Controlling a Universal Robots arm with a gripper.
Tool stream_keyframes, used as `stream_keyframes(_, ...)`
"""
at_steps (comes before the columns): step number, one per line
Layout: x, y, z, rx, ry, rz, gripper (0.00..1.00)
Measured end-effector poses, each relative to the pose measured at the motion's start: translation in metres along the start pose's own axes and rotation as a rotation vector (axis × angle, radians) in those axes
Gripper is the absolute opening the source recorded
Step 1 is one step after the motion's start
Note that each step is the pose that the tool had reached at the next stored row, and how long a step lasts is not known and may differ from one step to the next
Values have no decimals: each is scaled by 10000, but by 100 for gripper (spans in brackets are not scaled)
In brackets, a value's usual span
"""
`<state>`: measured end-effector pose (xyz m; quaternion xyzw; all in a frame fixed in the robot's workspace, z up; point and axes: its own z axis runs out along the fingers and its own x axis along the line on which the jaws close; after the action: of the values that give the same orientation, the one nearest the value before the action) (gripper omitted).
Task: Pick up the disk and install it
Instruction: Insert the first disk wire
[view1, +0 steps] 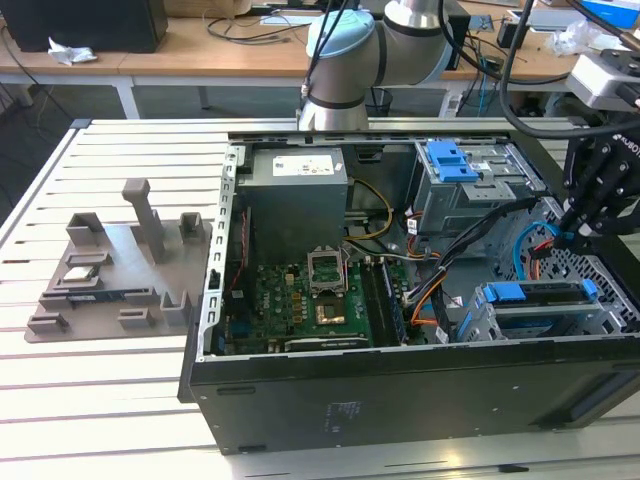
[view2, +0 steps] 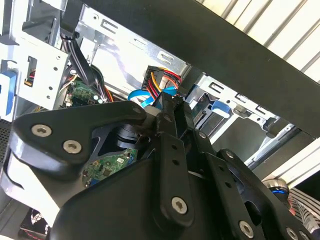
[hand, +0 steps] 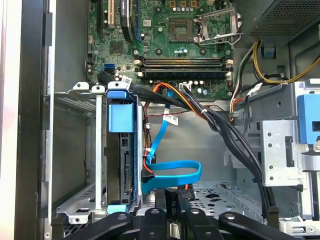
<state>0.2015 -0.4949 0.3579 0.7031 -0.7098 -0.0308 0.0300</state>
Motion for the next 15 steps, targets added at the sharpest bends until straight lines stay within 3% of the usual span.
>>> stream_keyframes(5,0,0,0,0,6,4,20)
stream_keyframes(6,0,0,0,0,7,5,28)
stream_keyframes(15,4,3,-36,1,25,6,28)
